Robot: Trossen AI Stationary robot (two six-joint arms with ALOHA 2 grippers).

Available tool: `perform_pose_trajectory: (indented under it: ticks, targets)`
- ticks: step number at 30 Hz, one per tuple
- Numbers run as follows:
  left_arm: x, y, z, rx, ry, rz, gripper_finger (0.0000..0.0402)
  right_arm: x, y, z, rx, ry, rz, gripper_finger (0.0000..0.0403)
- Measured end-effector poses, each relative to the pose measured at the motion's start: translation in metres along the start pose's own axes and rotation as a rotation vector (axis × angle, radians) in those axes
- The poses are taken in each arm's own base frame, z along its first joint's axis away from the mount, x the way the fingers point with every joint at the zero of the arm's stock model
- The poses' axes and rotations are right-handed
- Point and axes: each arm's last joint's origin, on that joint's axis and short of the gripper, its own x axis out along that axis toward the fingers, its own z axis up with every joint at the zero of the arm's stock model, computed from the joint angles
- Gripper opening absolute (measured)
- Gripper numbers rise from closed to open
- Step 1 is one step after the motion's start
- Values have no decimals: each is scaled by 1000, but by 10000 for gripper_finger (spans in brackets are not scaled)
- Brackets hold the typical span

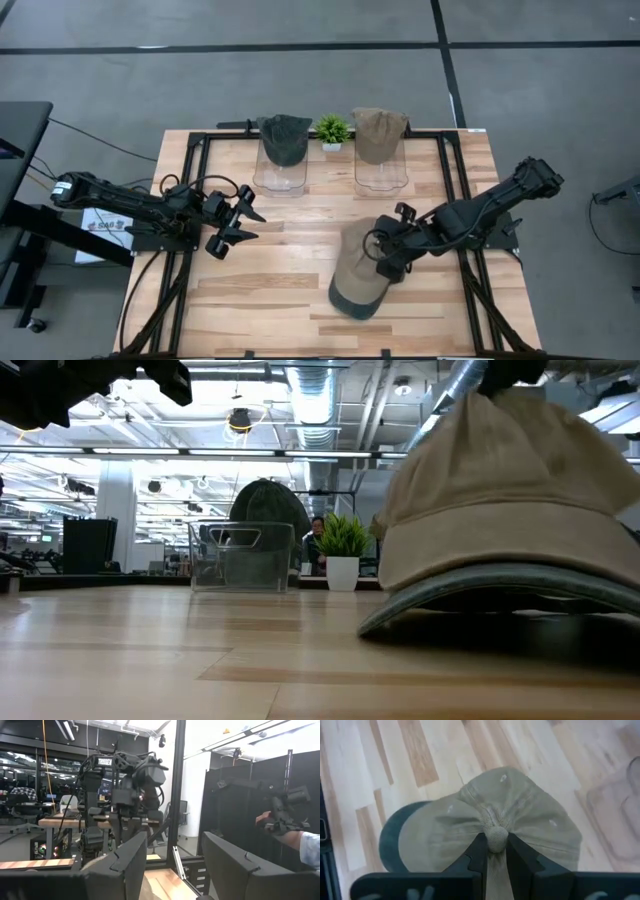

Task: Pick & Place hat
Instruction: Put the brown cap into the right transparent bin

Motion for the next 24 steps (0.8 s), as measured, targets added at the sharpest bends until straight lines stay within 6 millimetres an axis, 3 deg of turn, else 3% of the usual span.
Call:
perform_pose_trajectory:
  ticks: [11,19,24]
  targets:
    - [0,0,0,0,0,0,188,-26,-3,16,-79,-81,-48,37]
    - [0,0,0,0,0,0,188,-49,-17,31,-132,-113,-122,37]
    - [1,0,-2,-3,13,1,188,-53,-25,43,-151,-142,-137,37]
